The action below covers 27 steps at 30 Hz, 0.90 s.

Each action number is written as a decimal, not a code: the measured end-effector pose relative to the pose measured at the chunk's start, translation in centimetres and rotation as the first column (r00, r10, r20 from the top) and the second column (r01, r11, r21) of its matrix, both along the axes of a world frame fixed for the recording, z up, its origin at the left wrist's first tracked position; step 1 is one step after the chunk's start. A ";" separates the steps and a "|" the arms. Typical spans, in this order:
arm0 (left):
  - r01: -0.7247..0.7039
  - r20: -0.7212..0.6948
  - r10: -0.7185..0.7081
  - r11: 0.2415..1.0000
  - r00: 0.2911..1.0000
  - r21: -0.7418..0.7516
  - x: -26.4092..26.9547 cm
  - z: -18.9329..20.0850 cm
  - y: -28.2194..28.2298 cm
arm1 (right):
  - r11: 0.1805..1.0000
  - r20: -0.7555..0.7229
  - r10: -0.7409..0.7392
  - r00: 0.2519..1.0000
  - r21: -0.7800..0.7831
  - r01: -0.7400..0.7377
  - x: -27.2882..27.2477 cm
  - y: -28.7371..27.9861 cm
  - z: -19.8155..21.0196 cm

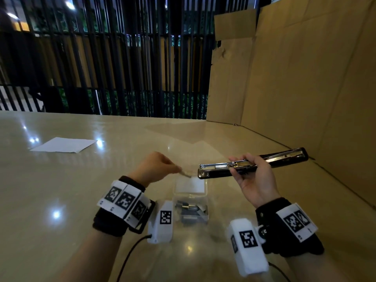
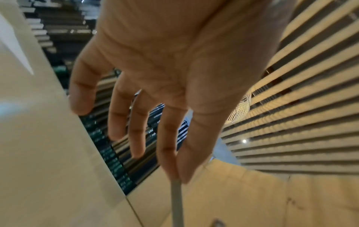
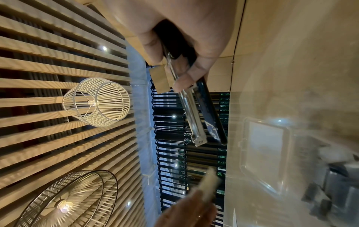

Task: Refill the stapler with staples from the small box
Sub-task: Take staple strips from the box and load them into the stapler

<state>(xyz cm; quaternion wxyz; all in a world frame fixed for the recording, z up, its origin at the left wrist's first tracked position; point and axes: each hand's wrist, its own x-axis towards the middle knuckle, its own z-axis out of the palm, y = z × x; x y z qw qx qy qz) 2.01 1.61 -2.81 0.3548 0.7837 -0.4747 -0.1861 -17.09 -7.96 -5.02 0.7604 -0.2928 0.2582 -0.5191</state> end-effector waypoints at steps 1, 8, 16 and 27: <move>0.007 0.042 -0.011 0.996 0.999 0.089 0.3 -0.4 -0.1 | 1.000 0.003 -0.009 1.000 0.013 0.009 -0.1 -0.2 0.0; 0.075 0.244 -0.248 0.828 0.937 0.555 0.4 -4.0 -1.6 | 0.998 0.016 -0.005 1.000 0.060 0.004 -0.2 -0.8 -0.3; 0.130 0.216 -0.257 0.873 0.942 0.471 0.0 -4.0 -1.9 | 0.998 0.029 0.008 1.000 0.065 -0.010 -0.2 -0.7 -0.2; -0.077 0.469 -0.232 0.831 0.852 0.551 -0.7 -4.8 -2.3 | 0.998 0.029 0.002 1.000 0.062 -0.004 -0.4 -0.7 0.0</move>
